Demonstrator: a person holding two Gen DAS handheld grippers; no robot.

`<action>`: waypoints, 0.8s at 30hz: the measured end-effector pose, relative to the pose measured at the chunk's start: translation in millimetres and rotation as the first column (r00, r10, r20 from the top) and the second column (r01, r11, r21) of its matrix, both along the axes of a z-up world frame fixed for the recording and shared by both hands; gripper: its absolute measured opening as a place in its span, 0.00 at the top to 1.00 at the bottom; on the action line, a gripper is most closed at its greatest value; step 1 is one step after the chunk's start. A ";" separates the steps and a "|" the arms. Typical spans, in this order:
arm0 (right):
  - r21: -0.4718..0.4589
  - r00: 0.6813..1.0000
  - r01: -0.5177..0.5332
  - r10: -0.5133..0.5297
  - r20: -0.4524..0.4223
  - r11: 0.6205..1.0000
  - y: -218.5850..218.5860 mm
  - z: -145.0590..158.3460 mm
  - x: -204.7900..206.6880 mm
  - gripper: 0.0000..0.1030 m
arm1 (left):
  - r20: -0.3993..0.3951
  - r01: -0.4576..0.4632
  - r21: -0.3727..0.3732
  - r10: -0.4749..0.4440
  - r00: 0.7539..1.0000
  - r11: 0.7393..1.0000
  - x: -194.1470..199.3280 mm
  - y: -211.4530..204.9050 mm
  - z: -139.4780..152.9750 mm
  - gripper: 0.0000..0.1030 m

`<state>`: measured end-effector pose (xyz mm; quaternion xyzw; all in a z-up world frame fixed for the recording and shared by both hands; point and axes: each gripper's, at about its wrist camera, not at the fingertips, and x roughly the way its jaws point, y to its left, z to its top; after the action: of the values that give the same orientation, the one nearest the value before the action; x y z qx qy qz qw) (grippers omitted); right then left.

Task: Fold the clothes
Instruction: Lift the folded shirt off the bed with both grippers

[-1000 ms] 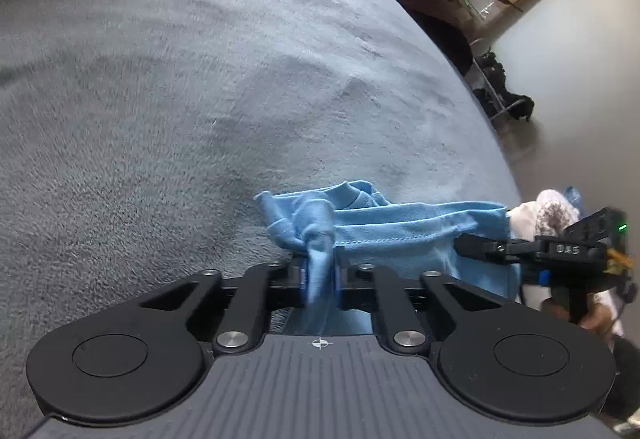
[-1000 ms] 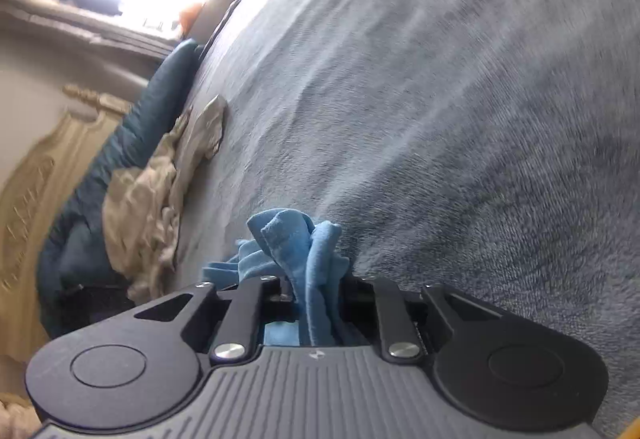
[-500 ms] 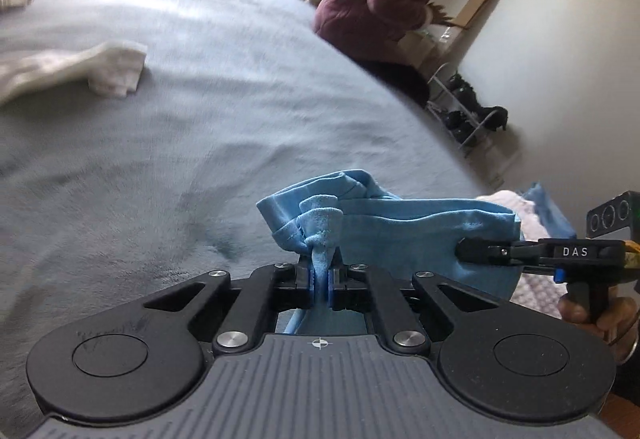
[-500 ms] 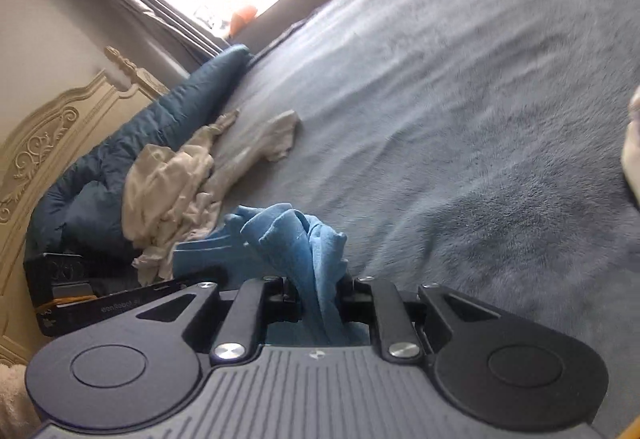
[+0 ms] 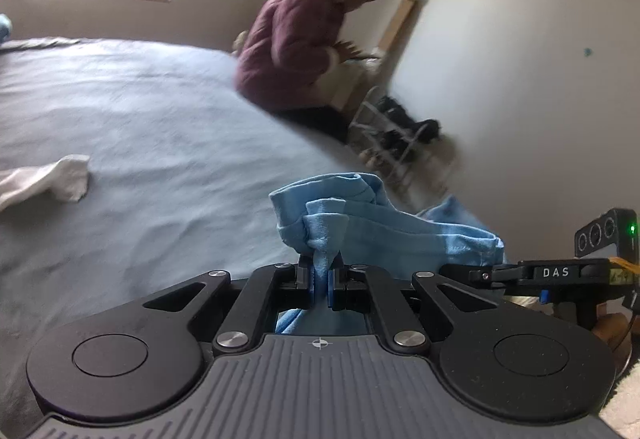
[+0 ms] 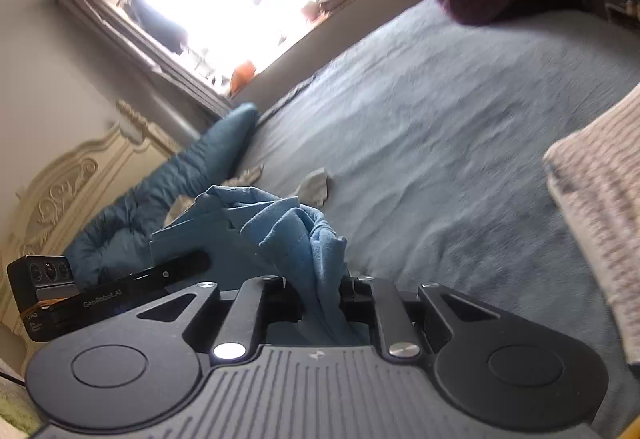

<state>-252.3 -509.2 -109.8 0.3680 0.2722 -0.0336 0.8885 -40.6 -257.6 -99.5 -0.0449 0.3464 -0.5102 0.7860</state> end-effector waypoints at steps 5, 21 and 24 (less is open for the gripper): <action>-0.054 0.996 0.085 -0.083 0.041 0.995 -14.5 45.4 -42.2 0.85 | -0.021 0.015 -0.074 -0.017 1.000 0.997 -20.0 -27.1 28.8 0.96; -0.099 0.991 0.037 -0.024 0.129 0.994 -152.1 97.5 -149.9 0.85 | 0.039 -0.115 -0.110 0.120 0.992 0.987 -136.3 -154.0 56.1 0.96; -0.073 0.990 -0.035 0.045 0.131 0.997 -193.1 89.2 -159.7 0.85 | 0.015 -0.194 -0.100 0.196 0.980 0.976 -156.2 -180.6 52.6 0.96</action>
<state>-411.9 -702.2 -20.5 0.3323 0.2185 -0.0008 0.9175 -196.9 -438.2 -46.9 -0.1108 0.3048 -0.4476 0.8334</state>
